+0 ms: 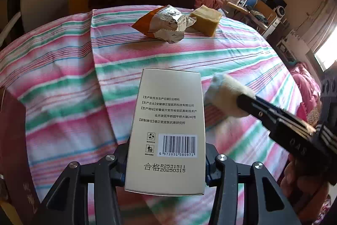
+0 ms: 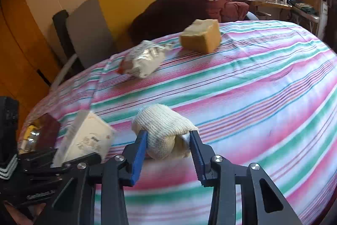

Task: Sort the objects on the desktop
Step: 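Grasp the white cloth bag with the right tool while the left tool grasps the white box, then carry the cloth bag and white box into the gold tray and open both tools, then move both open tools from the gold tray back to the remaining items, then close the right tool on the yellow sponge while the left tool grasps the snack packet, then lift the yellow sponge with the right tool while the left tool lifts the snack packet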

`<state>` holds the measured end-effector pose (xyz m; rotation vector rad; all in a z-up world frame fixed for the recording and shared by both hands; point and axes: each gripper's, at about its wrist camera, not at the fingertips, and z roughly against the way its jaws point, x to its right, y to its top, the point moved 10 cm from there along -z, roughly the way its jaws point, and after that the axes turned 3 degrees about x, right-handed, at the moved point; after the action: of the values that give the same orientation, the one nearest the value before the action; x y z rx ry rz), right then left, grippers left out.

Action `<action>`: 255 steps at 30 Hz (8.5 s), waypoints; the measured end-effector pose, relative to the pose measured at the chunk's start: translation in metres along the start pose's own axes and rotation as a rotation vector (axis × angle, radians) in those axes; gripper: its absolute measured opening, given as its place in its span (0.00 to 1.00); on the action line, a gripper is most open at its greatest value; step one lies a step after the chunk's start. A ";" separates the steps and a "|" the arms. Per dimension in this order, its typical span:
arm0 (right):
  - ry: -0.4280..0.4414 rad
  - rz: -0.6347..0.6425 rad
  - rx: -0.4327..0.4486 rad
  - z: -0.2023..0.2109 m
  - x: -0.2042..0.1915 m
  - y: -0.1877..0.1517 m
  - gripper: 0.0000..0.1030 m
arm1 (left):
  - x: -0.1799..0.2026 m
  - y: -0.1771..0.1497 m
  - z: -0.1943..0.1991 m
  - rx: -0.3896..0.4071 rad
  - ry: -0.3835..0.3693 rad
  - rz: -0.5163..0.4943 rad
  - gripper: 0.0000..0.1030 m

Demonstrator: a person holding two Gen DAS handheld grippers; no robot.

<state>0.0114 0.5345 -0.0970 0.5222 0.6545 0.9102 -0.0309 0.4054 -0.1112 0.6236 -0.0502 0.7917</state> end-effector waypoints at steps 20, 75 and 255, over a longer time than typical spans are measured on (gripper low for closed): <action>0.362 -0.010 -0.054 0.030 -0.203 -0.013 0.40 | -0.124 -0.025 0.152 0.195 0.042 0.200 0.49; 0.309 -0.125 -0.051 0.007 -0.188 -0.027 0.54 | -0.260 -0.054 0.158 0.107 0.357 0.276 0.54; -0.059 -0.099 0.145 0.011 0.015 -0.007 0.55 | 0.003 0.000 0.011 0.256 0.072 -0.130 0.57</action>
<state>0.0299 0.5420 -0.0987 0.6379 0.6898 0.7557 -0.0263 0.4014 -0.1013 0.8312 0.1588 0.6992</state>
